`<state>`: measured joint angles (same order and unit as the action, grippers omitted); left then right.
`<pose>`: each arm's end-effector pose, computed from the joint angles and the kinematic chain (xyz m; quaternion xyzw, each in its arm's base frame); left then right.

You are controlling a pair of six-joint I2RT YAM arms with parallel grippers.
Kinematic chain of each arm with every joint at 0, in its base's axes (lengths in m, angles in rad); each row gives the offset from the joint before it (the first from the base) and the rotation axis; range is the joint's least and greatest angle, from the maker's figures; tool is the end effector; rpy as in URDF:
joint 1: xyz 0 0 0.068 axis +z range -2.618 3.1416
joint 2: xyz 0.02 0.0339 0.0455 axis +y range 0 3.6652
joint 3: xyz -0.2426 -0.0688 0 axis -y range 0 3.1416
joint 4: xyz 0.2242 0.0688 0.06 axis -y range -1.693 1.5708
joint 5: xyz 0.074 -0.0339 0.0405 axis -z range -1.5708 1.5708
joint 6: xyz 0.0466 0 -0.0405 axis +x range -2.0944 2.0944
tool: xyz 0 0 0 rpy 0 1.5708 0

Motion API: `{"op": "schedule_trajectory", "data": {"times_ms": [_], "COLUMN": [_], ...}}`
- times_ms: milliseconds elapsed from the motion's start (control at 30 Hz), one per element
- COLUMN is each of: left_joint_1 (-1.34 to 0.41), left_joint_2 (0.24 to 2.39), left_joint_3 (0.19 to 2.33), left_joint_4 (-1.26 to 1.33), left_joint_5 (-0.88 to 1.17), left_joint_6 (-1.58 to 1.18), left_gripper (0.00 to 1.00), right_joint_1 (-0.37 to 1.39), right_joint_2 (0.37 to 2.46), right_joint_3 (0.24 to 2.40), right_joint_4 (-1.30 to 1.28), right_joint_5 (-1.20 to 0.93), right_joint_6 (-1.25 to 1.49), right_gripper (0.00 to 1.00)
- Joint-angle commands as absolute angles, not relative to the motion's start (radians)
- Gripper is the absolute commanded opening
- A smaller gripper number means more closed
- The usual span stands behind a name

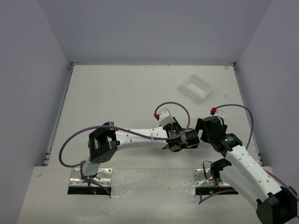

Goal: Build the wood block tower

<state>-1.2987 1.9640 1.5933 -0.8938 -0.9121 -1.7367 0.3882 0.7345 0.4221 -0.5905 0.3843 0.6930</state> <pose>0.1362 -0.3509 0.2145 -0.2583 0.8515 -0.1137 0.4419 0.1402 0.0385 0.1723 0.2027 0.9071 0.0109 0.3687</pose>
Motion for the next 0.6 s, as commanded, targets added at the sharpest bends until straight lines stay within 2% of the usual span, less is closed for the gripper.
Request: {"op": "schedule_trajectory", "data": {"times_ms": [0, 567], "left_joint_1": [-1.307, -1.306], "left_joint_2": [1.965, 1.95], "left_joint_3": [1.628, 1.623], "left_joint_4": [-0.904, -0.907], "left_joint_5": [-0.946, -0.941], "left_joint_6": [-1.759, -1.759], "left_gripper": [0.32, 0.34], "right_joint_1": [0.385, 0.385], "right_joint_2": [0.733, 0.73], "right_joint_3": [0.436, 0.436], "right_joint_4": [-0.589, -0.589], "right_joint_5": [0.4, 0.391], "right_joint_6": [0.703, 0.703], "right_gripper": [0.99, 0.99]}}
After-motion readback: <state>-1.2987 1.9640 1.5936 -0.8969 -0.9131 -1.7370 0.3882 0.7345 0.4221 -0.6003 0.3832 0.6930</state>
